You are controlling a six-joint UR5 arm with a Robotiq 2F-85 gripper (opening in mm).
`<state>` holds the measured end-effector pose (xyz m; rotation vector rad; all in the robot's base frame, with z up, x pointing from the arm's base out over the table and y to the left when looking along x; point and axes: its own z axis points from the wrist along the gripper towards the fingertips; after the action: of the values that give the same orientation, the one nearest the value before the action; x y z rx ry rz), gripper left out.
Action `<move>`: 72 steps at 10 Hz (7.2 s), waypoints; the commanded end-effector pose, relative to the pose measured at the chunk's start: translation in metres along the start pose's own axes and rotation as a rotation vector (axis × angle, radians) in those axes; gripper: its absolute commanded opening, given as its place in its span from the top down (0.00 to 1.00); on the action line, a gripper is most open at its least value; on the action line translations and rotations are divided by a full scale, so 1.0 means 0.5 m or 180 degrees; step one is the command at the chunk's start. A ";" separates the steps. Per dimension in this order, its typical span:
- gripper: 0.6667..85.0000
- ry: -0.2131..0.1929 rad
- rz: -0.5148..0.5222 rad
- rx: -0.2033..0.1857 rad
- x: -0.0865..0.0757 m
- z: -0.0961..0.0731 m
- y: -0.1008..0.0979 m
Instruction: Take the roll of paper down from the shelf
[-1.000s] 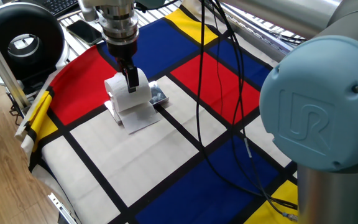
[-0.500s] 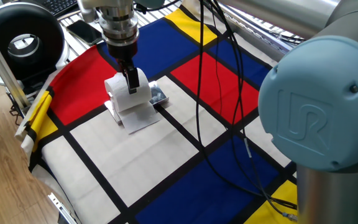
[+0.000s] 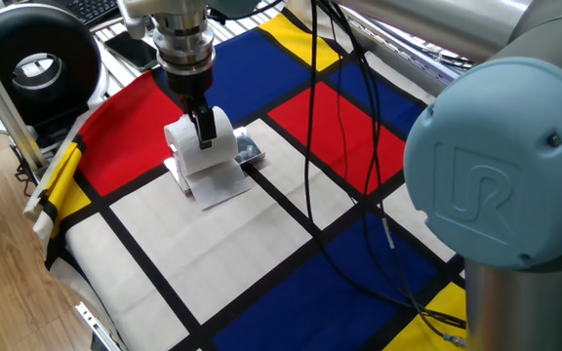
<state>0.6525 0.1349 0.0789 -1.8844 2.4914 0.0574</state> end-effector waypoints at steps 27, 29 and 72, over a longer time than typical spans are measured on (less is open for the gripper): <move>1.00 -0.0126 0.0098 -0.0114 -0.011 0.004 0.000; 1.00 -0.0114 0.0103 -0.0106 -0.009 0.004 -0.001; 1.00 0.0185 -0.0046 -0.0051 0.207 0.004 0.013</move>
<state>0.6177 0.0352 0.0719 -1.9754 2.5069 0.0060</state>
